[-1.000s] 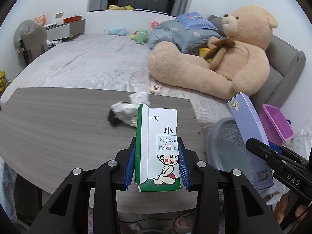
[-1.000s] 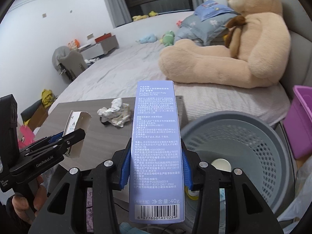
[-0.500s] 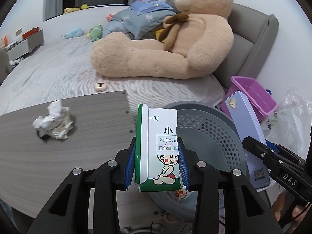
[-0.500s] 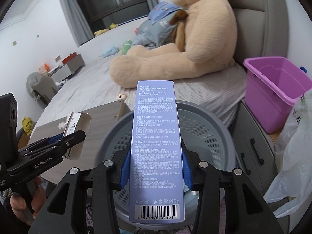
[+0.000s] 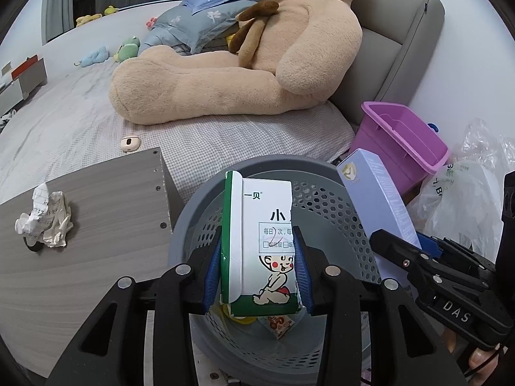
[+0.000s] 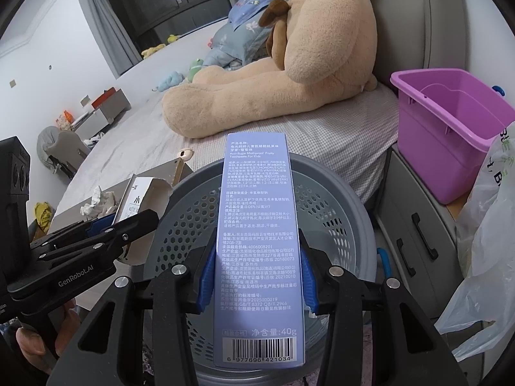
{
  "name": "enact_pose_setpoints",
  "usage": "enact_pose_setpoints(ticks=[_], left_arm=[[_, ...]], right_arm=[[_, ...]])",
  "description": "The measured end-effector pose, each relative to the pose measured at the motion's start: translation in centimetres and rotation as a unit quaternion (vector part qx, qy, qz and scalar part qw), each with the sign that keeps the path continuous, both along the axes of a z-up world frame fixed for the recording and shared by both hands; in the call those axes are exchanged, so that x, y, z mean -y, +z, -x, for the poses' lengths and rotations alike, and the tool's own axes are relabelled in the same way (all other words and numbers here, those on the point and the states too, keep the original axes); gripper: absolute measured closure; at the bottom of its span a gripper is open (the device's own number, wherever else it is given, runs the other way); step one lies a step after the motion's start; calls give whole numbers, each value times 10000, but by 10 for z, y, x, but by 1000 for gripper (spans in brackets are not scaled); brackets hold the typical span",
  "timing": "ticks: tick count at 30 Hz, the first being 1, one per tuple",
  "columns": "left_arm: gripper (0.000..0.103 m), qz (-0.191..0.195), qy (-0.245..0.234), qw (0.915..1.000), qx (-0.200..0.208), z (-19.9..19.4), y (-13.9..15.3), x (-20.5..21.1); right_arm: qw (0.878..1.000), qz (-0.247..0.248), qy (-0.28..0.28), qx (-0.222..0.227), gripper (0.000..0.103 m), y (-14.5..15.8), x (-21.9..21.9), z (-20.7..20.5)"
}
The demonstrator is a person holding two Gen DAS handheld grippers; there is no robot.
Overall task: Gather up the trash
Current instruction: 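Carry the milk carton and lavender box over the grey basket with both tools, then open both tools to drop carton and box into the basket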
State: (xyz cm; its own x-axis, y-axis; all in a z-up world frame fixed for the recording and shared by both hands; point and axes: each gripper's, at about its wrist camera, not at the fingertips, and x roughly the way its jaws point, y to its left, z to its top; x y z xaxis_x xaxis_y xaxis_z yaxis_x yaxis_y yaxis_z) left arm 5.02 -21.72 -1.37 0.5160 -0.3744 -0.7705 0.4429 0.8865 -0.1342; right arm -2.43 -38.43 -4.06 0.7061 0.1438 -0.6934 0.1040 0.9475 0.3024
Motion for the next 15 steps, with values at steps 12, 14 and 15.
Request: enact_pose_setpoints(ticks=[12, 14, 15], left_arm=[[38, -30, 61, 9999, 86, 5, 0, 1], [37, -27, 82, 9999, 86, 6, 1, -1], [37, -23, 87, 9999, 87, 6, 1, -1]], right_arm=[[9998, 14, -94, 157, 40, 3, 3, 3], [9999, 13, -83, 149, 40, 2, 2, 3], [9999, 16, -77, 147, 39, 2, 2, 3]])
